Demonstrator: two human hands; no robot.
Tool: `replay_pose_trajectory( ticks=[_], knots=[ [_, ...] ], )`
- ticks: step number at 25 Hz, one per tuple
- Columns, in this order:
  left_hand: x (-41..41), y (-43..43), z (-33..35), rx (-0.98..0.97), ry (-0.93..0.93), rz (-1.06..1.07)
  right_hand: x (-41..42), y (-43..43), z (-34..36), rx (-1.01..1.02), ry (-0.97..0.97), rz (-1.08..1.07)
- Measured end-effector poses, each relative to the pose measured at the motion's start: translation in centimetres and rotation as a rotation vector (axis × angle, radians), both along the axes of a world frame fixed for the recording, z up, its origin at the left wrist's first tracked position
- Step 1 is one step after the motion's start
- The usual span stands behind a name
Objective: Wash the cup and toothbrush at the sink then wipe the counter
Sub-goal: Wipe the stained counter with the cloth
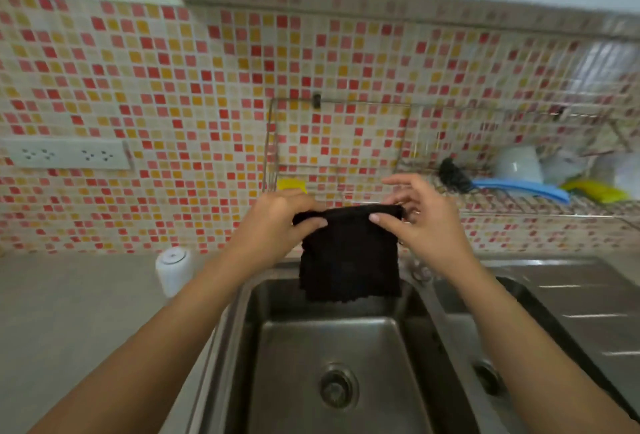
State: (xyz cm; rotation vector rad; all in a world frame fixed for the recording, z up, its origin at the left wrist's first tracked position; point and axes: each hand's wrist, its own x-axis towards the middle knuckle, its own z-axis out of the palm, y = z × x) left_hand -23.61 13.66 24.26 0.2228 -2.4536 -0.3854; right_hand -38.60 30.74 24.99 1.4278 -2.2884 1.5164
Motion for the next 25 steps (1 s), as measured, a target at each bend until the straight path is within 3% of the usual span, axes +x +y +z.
replay_pose_trajectory(
  ticks=[5, 9, 18, 25],
  knots=[
    [-6.7, 0.9, 7.3, 0.035, -0.08, -0.064, -6.4, 2.1, 4.7, -0.068, -0.064, 0.025],
    [-12.1, -2.2, 9.4, 0.091, -0.26, 0.059, -11.5, -2.1, 5.2, 0.002, -0.103, 0.059],
    [-19.6, -9.9, 3.3, 0.081, -0.456, 0.257, -17.8, -12.2, 0.6, 0.355, -0.057, 0.039],
    [-21.3, -11.3, 0.8, 0.054, -0.483, 0.317, -19.6, -14.1, -1.3, 0.426, 0.022, 0.007]
  ],
)
